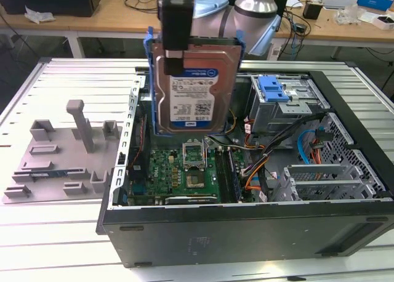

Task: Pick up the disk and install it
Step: 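Pick up the disk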

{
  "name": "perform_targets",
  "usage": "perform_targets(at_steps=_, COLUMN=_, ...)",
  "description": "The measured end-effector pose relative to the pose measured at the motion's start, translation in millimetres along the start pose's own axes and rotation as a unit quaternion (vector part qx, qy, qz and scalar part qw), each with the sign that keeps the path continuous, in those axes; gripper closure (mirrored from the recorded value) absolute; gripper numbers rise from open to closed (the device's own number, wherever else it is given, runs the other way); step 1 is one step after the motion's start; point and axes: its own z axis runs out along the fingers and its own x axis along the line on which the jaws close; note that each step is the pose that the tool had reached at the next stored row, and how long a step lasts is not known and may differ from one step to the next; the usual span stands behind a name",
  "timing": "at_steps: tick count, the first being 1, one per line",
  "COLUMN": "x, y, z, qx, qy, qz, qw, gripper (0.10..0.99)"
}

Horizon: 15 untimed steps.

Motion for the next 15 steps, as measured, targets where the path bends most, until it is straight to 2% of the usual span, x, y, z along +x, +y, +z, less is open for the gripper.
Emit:
perform_targets(at_steps=1, x=2.8, y=-6.9, z=0.4, qx=0.0, qy=0.0, qz=0.0, qw=1.0, gripper=0.718)
perform_targets(at_steps=3, x=5.7, y=-14.6, z=0.7, qx=0.0, qy=0.0, qz=0.0, qw=1.0, gripper=0.718)
perform_targets(at_steps=5, x=9.9, y=-25.5, z=1.2, qx=0.0, qy=0.0, qz=0.0, qw=1.0, gripper=0.718)
perform_targets(at_steps=12, x=20.4, y=-53.5, z=2.3, qx=0.0, qy=0.0, qz=0.0, qw=1.0, gripper=0.718)
perform_targets(at_steps=15, x=27.2, y=-70.7, z=2.9, qx=0.0, qy=0.0, qz=0.0, qw=1.0, gripper=0.718)
